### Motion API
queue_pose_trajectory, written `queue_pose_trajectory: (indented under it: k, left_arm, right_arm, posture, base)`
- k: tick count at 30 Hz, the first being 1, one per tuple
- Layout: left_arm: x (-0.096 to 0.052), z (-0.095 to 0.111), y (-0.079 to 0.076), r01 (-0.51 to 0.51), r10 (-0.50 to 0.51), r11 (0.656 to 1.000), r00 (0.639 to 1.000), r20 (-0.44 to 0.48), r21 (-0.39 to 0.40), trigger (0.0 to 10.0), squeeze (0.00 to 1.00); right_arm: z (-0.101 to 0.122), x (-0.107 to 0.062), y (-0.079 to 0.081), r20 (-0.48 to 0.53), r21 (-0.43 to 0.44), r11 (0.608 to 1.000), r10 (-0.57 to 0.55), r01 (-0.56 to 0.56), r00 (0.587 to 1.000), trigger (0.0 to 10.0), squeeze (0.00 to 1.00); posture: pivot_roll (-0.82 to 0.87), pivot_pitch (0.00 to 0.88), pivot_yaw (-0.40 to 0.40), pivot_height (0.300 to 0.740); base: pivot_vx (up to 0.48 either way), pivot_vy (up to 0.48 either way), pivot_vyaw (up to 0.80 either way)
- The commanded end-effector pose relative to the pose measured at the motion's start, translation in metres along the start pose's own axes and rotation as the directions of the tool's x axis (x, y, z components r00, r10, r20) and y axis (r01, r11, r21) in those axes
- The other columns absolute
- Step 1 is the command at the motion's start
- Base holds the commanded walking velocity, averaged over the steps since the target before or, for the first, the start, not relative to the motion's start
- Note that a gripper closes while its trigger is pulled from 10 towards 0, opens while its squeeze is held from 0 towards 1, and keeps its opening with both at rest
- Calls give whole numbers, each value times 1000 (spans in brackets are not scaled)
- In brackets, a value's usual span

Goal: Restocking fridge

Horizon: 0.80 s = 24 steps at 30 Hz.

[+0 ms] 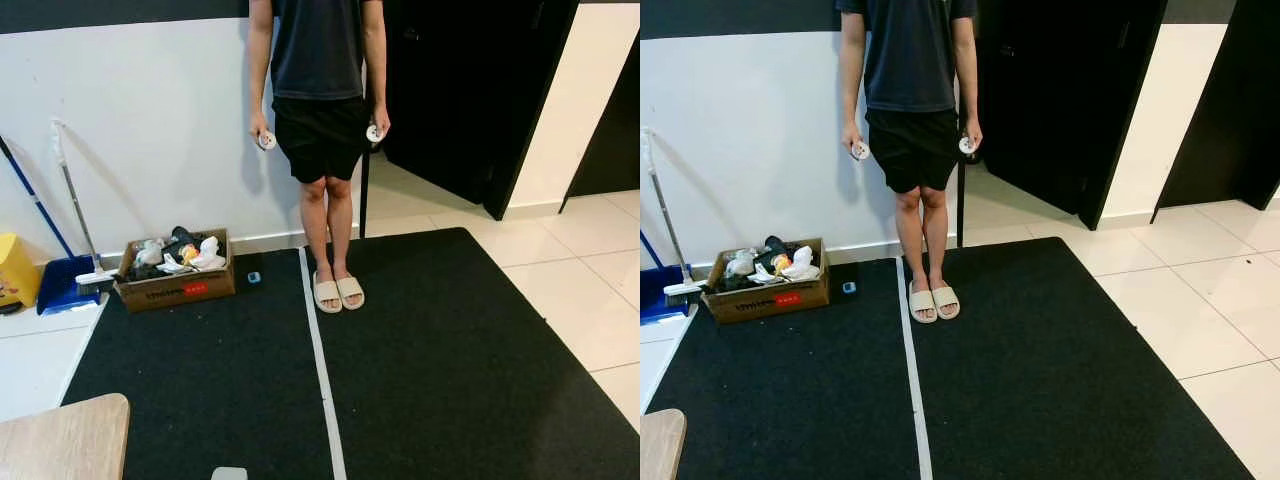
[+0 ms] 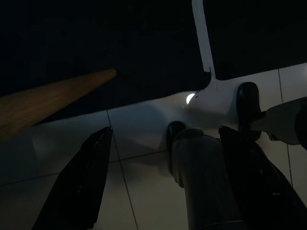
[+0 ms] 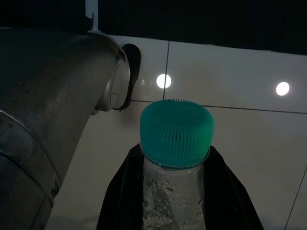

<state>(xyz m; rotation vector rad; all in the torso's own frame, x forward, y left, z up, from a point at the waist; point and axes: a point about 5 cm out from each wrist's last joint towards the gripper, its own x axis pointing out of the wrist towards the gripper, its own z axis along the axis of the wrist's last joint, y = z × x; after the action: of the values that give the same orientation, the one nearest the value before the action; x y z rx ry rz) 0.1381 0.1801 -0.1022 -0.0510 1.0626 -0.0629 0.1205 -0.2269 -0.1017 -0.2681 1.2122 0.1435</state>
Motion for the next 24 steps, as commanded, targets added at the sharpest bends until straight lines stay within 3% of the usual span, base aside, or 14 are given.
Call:
queue_pose_trajectory:
  k: [1, 24]
  left_arm:
    - [0, -4, -3, 9, -9, 1000, 1000, -18, -3, 10000, 0]
    - [-1, -8, -2, 6, -6, 1000, 999, -36, 5, 10000, 0]
  right_arm:
    - [-1, 0, 0, -6, 0, 1000, 2, -2, 1000, 10000, 0]
    - [-1, 0, 2, -10, -6, 1000, 15, -15, 1000, 10000, 0]
  posture:
    - [-70, 0, 7, 734]
    - [-67, 0, 3, 734]
  base:
    - [0, 0, 0]
    - [0, 0, 0]
